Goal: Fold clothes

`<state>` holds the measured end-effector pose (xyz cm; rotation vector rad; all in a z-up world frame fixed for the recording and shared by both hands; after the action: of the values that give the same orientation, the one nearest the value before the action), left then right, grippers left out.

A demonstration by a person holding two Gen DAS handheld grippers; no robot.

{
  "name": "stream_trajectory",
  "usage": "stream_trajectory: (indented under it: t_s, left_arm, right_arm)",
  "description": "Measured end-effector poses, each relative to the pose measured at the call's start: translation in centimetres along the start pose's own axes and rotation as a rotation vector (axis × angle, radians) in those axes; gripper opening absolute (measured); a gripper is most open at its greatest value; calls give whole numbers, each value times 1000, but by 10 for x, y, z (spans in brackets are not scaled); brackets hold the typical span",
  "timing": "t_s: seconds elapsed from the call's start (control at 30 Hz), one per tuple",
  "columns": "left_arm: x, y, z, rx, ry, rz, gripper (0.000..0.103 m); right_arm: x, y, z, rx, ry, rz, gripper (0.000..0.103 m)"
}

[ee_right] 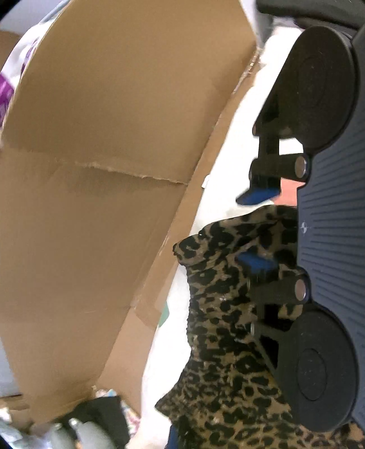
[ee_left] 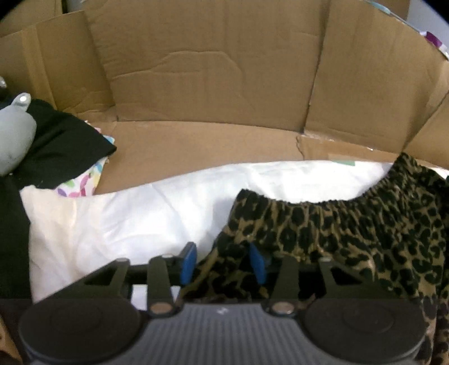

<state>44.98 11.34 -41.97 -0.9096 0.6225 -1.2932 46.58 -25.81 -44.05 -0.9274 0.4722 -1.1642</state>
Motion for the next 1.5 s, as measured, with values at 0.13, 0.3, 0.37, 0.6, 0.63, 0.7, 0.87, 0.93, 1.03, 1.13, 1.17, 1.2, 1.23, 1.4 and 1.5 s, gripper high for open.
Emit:
stream_trajectory:
  t_s: [0.13,0.3,0.37,0.6,0.63,0.7,0.87,0.93,1.03,1.13,1.17,1.2,1.23,1.4,1.5]
  left_arm:
    - [3,-13,2,1,9,4,61]
    - [16,-44,-4,37,-9,-33,75]
    - [26,-56,-10,36,0,-47,75]
    - [64,-100,-32,17,45,-99,80]
    - [69,-106,-35,14,51,-106,80]
    - [80,-119,-41,8,64,-121,84]
    - [105,-146,-56,-10,108,-133,85]
    - [112,-154,-59,-14,126,-132,85]
    - [121,-165,-63,-21,129,-134,85]
    - [128,-174,-69,-25,125,-153,86]
    - [130,-175,-72,-27,133,-154,86]
    - [133,-177,-75,-27,147,-149,86]
    - [134,-178,-78,-24,159,-146,86]
    - [144,-184,-89,-41,198,-171,86]
    - [154,-186,-96,-71,250,-205,86]
  right_arm:
    - [6,-11,-14,9,70,42,55]
    - [7,-39,-38,20,96,23,63]
    - [7,-52,-47,18,123,25,63]
    - [5,-121,-75,76,184,32,72]
    - [4,-129,-77,84,178,26,72]
    - [1,-145,-81,102,164,26,72]
    - [-5,-177,-87,142,147,23,73]
    - [-8,-187,-89,152,136,7,73]
    - [-13,-198,-95,162,128,10,73]
    - [-18,-208,-103,170,120,11,73]
    - [-19,-210,-107,172,116,13,73]
    - [-21,-211,-111,174,112,14,73]
    - [-22,-213,-114,176,112,18,73]
    - [-27,-211,-139,188,187,11,73]
    - [-32,-204,-150,170,262,32,73]
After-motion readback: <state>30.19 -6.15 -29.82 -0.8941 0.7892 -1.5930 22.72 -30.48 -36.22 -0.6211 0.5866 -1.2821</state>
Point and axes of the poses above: each gripper's, at about its wrist camera, not at the fingertips, and y roughly the way its jaws point, x to its right, z to its top, the point moved 6 cm from there along y, roughly the way its jaws point, and after that the axes turned 13 degrees about -y, right-handed, at the moved point
